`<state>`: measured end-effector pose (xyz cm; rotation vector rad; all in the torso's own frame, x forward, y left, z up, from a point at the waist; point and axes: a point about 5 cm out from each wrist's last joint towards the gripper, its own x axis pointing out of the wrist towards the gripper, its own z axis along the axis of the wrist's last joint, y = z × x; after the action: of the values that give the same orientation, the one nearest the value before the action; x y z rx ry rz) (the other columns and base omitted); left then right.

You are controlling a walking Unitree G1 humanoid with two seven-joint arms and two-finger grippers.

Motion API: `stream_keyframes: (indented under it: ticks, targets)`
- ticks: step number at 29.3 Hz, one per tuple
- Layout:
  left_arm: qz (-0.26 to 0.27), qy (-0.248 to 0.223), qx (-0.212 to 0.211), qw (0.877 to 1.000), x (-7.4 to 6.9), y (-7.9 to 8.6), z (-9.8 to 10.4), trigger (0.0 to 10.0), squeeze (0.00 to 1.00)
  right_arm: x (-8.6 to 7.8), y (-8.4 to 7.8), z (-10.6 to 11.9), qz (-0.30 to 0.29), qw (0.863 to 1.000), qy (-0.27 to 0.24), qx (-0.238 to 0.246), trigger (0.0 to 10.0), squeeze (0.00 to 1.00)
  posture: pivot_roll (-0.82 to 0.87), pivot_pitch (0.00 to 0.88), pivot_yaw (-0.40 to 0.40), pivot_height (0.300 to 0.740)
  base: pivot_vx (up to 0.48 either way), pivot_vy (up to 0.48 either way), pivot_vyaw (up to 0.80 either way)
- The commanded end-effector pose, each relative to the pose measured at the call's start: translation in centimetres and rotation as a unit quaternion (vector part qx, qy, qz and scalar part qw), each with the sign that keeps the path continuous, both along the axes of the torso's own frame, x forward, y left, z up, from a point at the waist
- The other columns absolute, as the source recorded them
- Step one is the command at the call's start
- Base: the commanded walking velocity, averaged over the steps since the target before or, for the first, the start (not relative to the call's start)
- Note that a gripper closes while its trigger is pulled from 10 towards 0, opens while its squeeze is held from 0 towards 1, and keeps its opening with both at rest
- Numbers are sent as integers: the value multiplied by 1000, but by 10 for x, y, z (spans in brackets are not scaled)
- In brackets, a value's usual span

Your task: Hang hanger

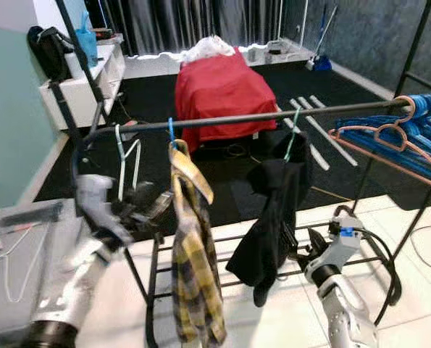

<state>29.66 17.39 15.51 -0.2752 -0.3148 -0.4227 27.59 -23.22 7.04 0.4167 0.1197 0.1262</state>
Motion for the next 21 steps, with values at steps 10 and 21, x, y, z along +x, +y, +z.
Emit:
stream_keyframes:
  ticks: [10,21]
  targets:
    - [-60,44,49,996,-28,-57,-30,10000,0,6,10,-4,16,1000,6,20,10000,0,-111,0,6,740,0,0,0]
    - [-86,30,36,995,-36,-91,-15,10000,0,9,13,-6,46,999,20,9,10000,0,-81,0,-67,740,0,0,0]
